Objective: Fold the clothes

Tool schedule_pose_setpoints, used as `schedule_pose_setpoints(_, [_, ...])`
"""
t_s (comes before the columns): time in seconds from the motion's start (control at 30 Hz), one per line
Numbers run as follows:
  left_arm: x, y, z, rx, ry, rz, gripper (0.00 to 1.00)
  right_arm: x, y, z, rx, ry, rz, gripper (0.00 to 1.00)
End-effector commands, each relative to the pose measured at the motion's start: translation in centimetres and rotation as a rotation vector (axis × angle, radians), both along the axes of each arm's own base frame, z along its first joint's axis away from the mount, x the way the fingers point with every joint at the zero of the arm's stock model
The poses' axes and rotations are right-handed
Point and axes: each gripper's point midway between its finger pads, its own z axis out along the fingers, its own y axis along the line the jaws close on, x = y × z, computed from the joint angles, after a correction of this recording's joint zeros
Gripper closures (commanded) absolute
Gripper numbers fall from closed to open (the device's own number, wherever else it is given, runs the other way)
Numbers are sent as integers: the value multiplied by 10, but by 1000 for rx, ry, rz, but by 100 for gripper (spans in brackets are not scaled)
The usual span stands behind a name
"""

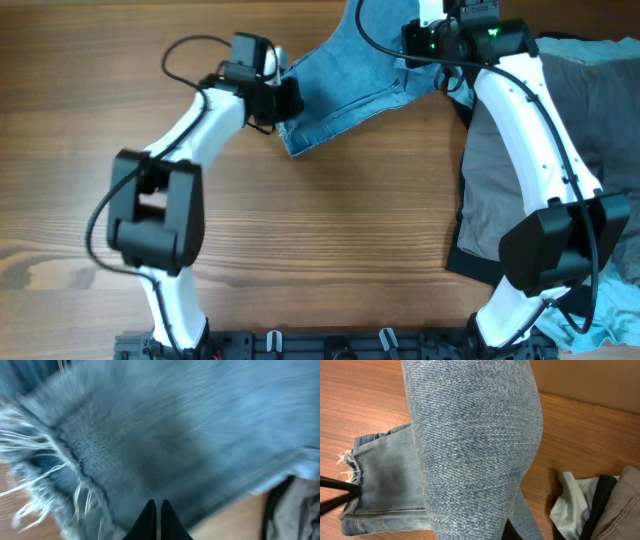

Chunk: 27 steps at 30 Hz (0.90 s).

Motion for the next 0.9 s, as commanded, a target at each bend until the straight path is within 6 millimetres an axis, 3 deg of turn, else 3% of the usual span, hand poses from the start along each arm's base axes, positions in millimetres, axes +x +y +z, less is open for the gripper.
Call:
schedule_pose_setpoints(0.0, [-6,-2,-41,24,109,54,96,3,13,-8,56,21,34,96])
schedule_pose_setpoints(0.1, [-12,-1,-61,37,163,60,95,1,24,-22,57,54,57,96])
schedule_pose_setpoints(0.23, [-13,-3,-63,16,173,52,87,-14,78,-56,123,151,193,96])
schedule_pose_setpoints(0.33, [-9,2,-50,-40,168,54,82,-30,117,-80,139,216,279,96])
schedule_pose_setpoints(0.5, [0,19,-8,-143,131,71,72,-50,156,-88,123,232,360,96])
schedule_pose_setpoints(0.67, [6,58,57,-215,50,130,64,-65,180,-100,114,261,404,96])
schedule_pose_setpoints(0.73, [4,74,75,-225,31,161,64,-68,187,-108,109,271,417,96])
schedule_pose_setpoints(0.8, [1,91,84,-211,20,182,70,-68,187,-115,100,276,414,96])
schedule_pose_setpoints(0.87, [-10,132,72,-60,44,249,87,-63,183,-115,77,264,396,96])
